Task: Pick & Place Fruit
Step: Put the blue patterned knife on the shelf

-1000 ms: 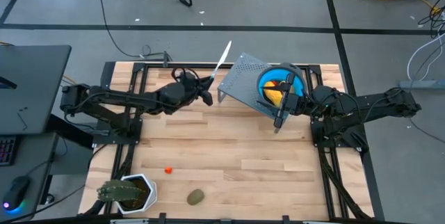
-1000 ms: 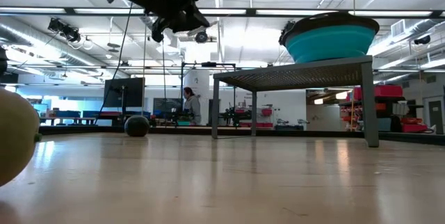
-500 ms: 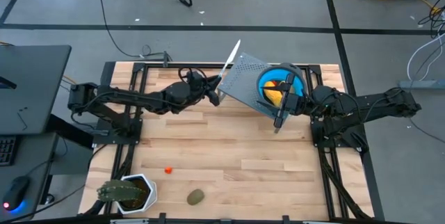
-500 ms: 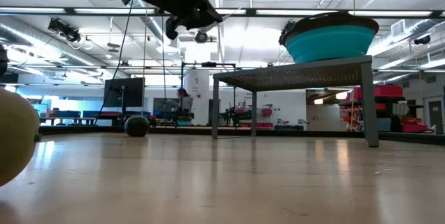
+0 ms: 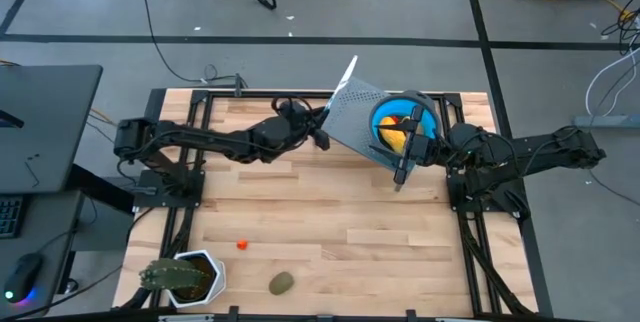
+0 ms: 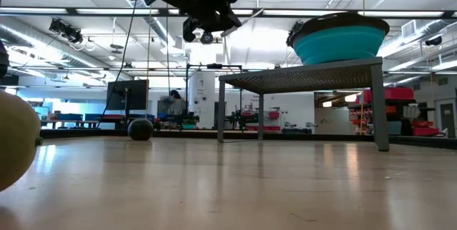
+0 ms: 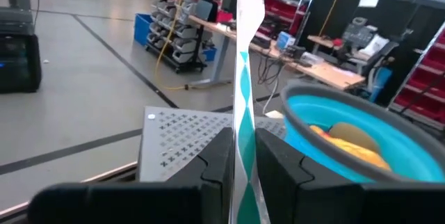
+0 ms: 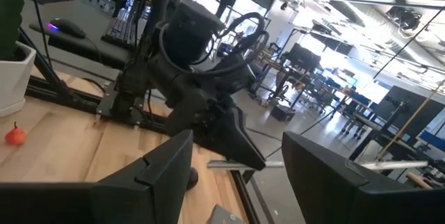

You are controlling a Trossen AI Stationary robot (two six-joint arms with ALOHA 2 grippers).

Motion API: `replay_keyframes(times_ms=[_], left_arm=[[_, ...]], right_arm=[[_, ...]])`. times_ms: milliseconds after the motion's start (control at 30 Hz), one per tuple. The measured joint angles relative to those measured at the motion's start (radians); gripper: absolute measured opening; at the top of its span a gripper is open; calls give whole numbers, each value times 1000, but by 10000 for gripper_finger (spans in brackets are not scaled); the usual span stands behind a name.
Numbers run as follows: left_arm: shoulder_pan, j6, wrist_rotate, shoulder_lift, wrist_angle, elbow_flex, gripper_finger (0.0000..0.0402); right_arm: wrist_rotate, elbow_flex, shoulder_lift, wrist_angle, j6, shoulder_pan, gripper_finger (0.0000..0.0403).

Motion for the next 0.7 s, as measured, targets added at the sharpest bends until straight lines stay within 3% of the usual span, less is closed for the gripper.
replay_keyframes(times_ms=[167,700], left_arm=[[0,-6,4,28,-49,41,61],[-7,-9,14,41,25,45,61]], right_arm=[[1,0,0,-2,-8,0,233],[0,0,0,-1,-8,0,233]])
